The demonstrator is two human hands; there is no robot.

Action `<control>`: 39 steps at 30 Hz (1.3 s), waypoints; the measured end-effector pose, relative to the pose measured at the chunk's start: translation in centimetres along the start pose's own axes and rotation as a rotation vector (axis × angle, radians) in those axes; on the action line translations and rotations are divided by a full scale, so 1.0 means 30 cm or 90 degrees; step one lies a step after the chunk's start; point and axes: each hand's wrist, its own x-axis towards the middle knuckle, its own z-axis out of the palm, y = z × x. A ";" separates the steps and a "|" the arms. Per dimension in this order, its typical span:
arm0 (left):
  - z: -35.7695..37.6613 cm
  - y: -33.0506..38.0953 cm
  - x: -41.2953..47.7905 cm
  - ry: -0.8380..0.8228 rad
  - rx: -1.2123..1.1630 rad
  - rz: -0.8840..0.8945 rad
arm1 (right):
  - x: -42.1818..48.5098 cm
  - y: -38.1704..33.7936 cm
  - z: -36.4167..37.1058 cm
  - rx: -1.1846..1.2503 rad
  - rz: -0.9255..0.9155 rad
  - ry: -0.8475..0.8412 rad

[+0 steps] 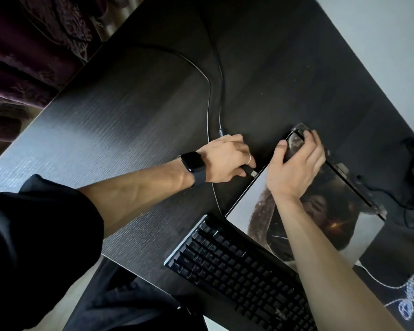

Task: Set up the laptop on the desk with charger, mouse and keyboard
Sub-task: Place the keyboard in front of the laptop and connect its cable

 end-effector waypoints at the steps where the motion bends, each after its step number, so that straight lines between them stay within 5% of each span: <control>1: -0.001 0.002 -0.003 0.012 0.000 0.017 | -0.002 -0.001 -0.001 0.001 0.000 -0.001; 4: 0.011 0.009 -0.011 0.100 0.004 0.085 | -0.001 0.002 0.000 0.002 -0.009 0.006; 18: 0.018 0.045 -0.014 0.160 0.040 0.068 | 0.005 0.010 0.011 -0.002 -0.021 0.020; 33: -0.067 0.064 0.044 -0.045 0.107 0.055 | 0.005 0.013 0.010 -0.012 -0.026 0.018; 39: -0.055 0.088 0.042 -0.012 0.125 0.094 | 0.005 0.014 0.008 -0.011 -0.029 0.021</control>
